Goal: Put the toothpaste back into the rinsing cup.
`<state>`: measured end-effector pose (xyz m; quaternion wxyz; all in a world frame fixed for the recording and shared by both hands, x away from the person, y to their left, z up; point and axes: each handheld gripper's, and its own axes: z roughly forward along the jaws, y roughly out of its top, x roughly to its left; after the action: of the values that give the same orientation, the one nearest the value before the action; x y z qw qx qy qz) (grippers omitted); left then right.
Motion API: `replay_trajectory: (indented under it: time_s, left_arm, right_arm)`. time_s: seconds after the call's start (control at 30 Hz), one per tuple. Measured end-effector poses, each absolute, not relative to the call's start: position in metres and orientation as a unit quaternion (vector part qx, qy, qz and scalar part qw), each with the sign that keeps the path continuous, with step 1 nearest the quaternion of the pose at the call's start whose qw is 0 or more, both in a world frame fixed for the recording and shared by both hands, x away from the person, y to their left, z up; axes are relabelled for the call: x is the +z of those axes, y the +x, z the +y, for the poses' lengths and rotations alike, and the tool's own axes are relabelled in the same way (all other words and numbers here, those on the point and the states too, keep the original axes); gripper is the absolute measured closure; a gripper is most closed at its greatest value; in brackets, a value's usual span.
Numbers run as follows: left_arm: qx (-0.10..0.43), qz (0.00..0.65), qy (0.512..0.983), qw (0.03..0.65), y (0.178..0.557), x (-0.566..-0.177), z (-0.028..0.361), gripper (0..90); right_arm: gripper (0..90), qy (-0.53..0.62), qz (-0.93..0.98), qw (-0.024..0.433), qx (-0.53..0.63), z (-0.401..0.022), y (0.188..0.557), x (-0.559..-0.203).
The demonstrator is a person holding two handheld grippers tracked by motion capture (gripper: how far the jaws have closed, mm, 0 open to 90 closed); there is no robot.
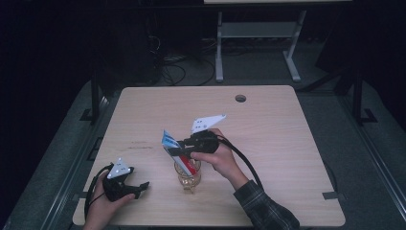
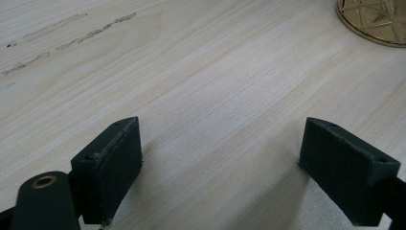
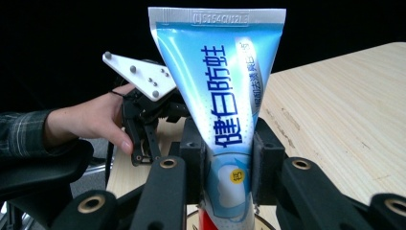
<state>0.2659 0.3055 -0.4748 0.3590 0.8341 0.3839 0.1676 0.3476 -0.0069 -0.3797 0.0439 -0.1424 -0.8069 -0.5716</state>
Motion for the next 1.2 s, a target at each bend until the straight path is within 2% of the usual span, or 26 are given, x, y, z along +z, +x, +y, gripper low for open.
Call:
replay_trajectory:
  time_s: [0.87, 0.93, 0.97, 1.0, 1.2]
  left_arm:
    - [0.168, 0.384, 0.834, 0.359, 0.2658, -0.4749, 0.3054, 13.8]
    - [0.168, 0.384, 0.834, 0.359, 0.2658, -0.4749, 0.3054, 13.8]
    - [0.168, 0.384, 0.834, 0.359, 0.2658, -0.4749, 0.3054, 13.8]
    - [0.168, 0.384, 0.834, 0.359, 0.2658, -0.4749, 0.3054, 13.8]
    - [0.168, 0.384, 0.834, 0.359, 0.2658, -0.4749, 0.3054, 13.8]
  right_arm:
    - [69.2, -0.141, -0.820, 0.027, -0.554, -0.0091, 0.3442, -0.3860]
    - [67.2, -0.142, -0.819, 0.029, -0.556, -0.0088, 0.3443, -0.3864]
    - [59.7, -0.145, -0.817, 0.031, -0.558, -0.0086, 0.3443, -0.3867]
    - [59.7, -0.145, -0.817, 0.031, -0.558, -0.0086, 0.3443, -0.3867]
    - [45.8, -0.158, -0.816, 0.021, -0.555, -0.0127, 0.3437, -0.3889]
